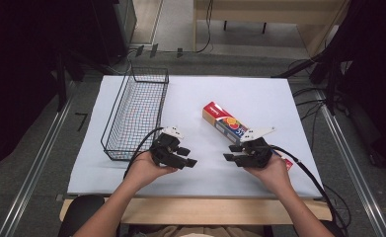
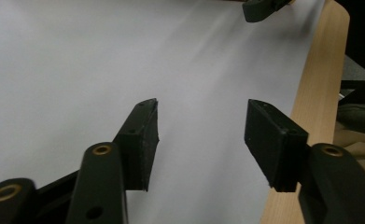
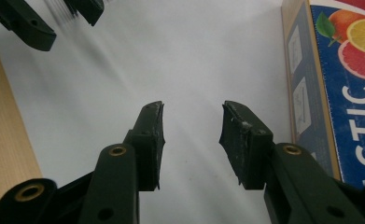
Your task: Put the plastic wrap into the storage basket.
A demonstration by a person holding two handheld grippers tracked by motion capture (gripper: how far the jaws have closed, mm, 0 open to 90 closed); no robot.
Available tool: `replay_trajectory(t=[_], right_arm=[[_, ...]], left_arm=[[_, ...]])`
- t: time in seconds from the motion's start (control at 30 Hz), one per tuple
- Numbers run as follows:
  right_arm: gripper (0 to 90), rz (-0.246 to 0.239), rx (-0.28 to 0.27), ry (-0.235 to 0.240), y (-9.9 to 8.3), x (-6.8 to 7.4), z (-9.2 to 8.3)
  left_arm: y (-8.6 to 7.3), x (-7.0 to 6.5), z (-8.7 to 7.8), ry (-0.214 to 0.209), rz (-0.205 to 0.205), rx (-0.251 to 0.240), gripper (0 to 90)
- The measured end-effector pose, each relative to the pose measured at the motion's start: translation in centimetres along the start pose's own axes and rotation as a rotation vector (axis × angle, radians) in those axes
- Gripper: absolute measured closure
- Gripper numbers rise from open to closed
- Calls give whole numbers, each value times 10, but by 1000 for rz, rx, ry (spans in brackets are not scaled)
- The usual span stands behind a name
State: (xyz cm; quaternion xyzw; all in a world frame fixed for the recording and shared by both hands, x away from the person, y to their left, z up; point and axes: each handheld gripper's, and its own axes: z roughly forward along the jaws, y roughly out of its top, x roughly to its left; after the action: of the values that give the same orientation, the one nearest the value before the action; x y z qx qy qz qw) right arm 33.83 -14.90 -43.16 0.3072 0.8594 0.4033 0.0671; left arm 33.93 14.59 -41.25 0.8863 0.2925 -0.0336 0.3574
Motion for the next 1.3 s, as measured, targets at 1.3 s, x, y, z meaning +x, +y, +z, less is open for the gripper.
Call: replay_trajectory(t=[1.3], right_arm=[[436, 90, 18, -5, 2, -2, -4]], left_arm=[[3, -1, 7, 26, -17, 10, 403]])
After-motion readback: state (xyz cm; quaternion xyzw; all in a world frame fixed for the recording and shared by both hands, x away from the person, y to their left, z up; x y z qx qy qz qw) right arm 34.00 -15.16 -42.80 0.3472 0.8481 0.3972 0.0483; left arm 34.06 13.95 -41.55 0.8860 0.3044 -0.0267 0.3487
